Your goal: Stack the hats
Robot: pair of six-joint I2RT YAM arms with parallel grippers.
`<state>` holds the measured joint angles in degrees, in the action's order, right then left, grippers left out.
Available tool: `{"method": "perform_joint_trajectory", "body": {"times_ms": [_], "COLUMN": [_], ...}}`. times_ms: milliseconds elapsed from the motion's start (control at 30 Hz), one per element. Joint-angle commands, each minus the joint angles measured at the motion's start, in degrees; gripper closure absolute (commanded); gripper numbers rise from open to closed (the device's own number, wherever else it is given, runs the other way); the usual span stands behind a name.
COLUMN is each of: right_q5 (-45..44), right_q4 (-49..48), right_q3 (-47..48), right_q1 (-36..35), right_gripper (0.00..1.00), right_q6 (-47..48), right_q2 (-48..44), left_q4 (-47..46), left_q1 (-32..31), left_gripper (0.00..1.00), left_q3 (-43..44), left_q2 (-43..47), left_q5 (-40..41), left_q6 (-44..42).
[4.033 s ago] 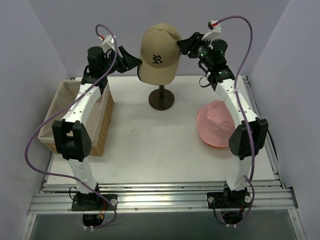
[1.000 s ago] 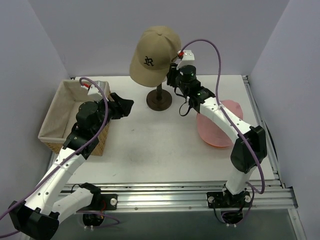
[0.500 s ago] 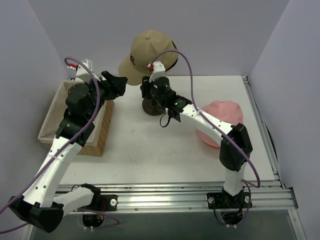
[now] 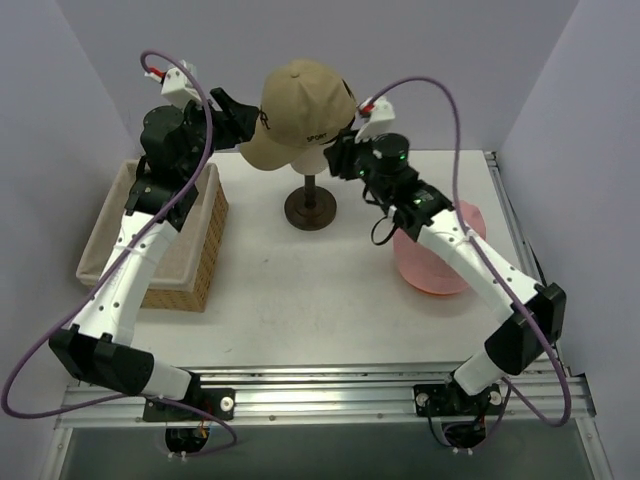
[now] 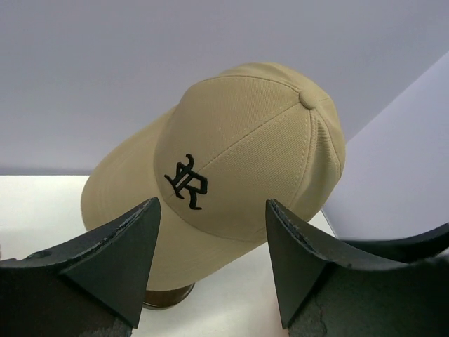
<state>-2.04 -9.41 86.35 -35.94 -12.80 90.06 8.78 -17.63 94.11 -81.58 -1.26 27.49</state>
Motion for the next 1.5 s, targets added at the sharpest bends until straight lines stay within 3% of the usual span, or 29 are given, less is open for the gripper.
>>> {"method": "perform_joint_trajectory", "body": {"times_ms": [0,233,533,767,1033,1467], "right_q5": [5.55,16.62,27.08,28.76,24.02,28.24], "right_q4": [-1.57,-3.86,-5.00,-9.22,-11.77,-13.70], "right_q3": [1.72,13.22,25.35,25.02,21.94,22.64], "right_q1": [6.93,17.92,21.09,21.00,21.00,20.57], "right_gripper": [0.66,0.68,0.67,0.66,0.66,0.66], "right_q6": [-2.14,-4.51,-5.31,-7.15,-6.89,-8.39], "right_q2": [-5.25,2.30,13.82,16.46,13.21,14.97], "left_q4": [-3.32,-12.28,-12.73,-12.47,-12.03,-12.20], "left_q1": [0.40,0.23,0.23,0.31,0.23,0.23], "left_gripper": [0.30,0.30,0.30,0.30,0.30,0.30], "left_q3": [3.98,-0.58,-0.59,-0.59,0.38,0.64], "left_q2": [-3.22,-4.81,-7.37,-8.07,-9.12,-9.74], "left_q5": [-5.24,-7.00,-6.92,-6.56,-5.95,-5.86], "left_q6": [-1.65,-1.30,-1.65,-2.35,-2.70,-2.26]}}
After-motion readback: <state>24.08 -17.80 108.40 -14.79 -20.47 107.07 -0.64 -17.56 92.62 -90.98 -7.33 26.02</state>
